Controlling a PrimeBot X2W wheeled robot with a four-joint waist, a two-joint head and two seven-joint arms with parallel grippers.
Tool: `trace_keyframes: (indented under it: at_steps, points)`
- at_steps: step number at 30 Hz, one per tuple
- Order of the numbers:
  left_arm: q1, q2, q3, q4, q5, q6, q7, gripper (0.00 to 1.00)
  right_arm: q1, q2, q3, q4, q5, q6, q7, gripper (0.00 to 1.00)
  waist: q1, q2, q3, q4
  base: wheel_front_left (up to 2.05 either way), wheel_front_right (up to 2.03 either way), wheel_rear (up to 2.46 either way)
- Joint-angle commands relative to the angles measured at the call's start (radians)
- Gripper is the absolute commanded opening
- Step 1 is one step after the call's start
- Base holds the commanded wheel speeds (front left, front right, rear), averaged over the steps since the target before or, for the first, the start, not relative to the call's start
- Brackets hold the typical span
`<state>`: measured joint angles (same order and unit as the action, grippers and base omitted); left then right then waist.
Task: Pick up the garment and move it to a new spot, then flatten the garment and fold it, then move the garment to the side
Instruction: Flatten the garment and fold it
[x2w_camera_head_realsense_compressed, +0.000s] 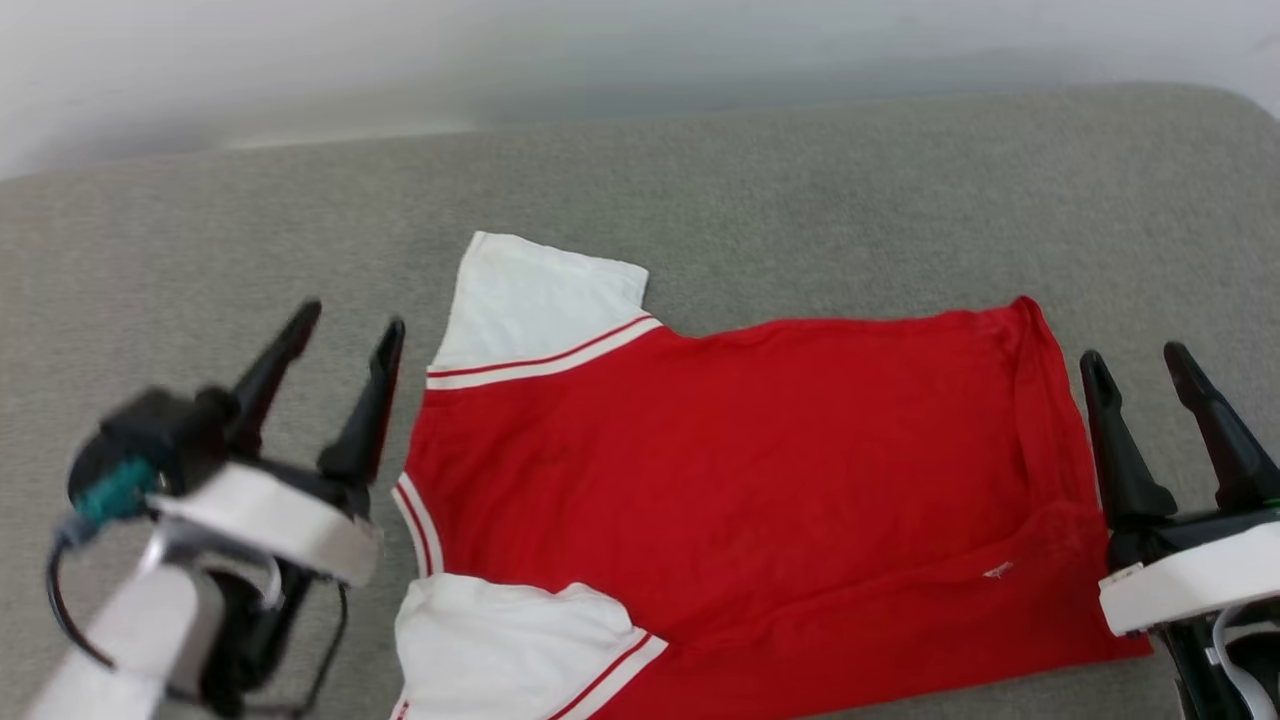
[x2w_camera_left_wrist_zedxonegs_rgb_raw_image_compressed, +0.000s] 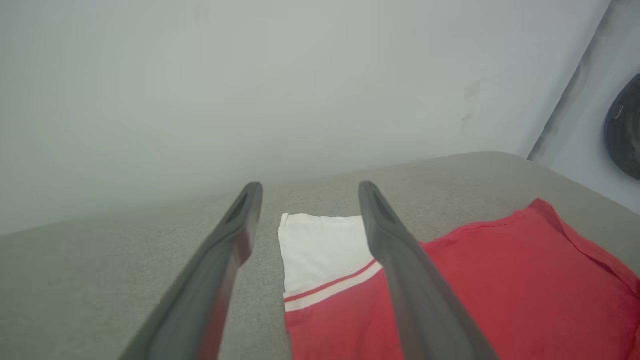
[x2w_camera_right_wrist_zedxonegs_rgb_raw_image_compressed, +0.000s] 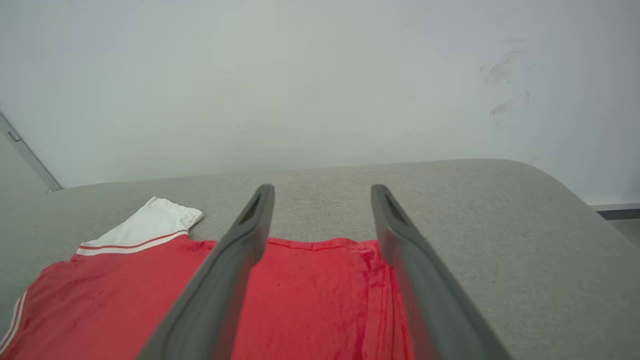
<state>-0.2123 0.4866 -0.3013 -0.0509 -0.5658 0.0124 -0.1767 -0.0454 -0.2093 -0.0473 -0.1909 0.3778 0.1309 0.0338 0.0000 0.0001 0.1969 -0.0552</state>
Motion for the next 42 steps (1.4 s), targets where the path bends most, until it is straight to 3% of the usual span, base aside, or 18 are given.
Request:
trace_keyframes:
  at_steps: [1, 5, 12, 21, 28, 39, 40, 41, 42]
  points:
    - [-0.092, 0.036, 0.002, 0.022, -0.016, -0.027, 0.079, 1.0, -0.03, -0.003, 0.013, -0.011, -0.013, 0.0, -0.008, 1.0, 0.0, -0.0001, 0.065, -0.053, 0.0, 0.0, 0.0]
    - [-0.216, 0.084, -0.001, 0.064, -0.049, -0.067, 0.215, 1.0, -0.053, 0.005, 0.032, -0.016, -0.014, 0.0, -0.014, 1.0, 0.0, -0.0001, 0.11, -0.091, 0.0, 0.0, 0.0]
    - [-0.488, 0.185, -0.052, 0.215, -0.173, -0.118, 0.645, 1.0, -0.09, 0.025, 0.062, -0.001, -0.013, 0.0, -0.037, 1.0, 0.0, -0.0001, 0.189, -0.168, 0.0, 0.0, 0.0]
    - [-0.728, 0.219, -0.073, 0.373, -0.277, -0.067, 1.062, 1.0, -0.125, 0.035, 0.093, 0.039, -0.002, 0.0, -0.071, 1.0, 0.0, -0.0001, 0.261, -0.228, 0.0, 0.0, 0.0]
    - [-0.81, 0.23, -0.104, 0.434, -0.255, -0.031, 1.175, 1.0, -0.147, 0.04, 0.119, 0.057, 0.004, 0.0, -0.088, 1.0, 0.0, -0.0001, 0.31, -0.258, 0.0, 0.0, 0.0]
    - [-0.806, 0.216, -0.168, 0.525, -0.221, -0.05, 1.197, 1.0, -0.162, 0.047, 0.129, 0.089, -0.001, 0.0, -0.107, 1.0, 0.0, -0.0001, 0.348, -0.271, 0.0, 0.0, 0.0]
    - [-0.799, 0.21, -0.175, 0.535, -0.23, -0.056, 1.211, 0.54, -0.163, 0.047, 0.129, 0.09, -0.003, 0.0, -0.107, 1.0, 0.0, -0.0001, 0.348, -0.27, 0.0, 0.0, 0.0]
    - [-0.793, 0.205, -0.178, 0.541, -0.237, -0.061, 1.22, 0.0, -0.165, 0.047, 0.129, 0.091, -0.004, 0.0, -0.106, 1.0, 0.0, -0.0001, 0.349, -0.268, 0.0, 0.0, 0.0]
    - [-0.79, 0.201, -0.181, 0.544, -0.241, -0.066, 1.222, 0.0, -0.166, 0.047, 0.128, 0.092, -0.006, 0.0, -0.104, 1.0, 0.0, -0.0001, 0.349, -0.265, 0.0, 0.0, 0.0]
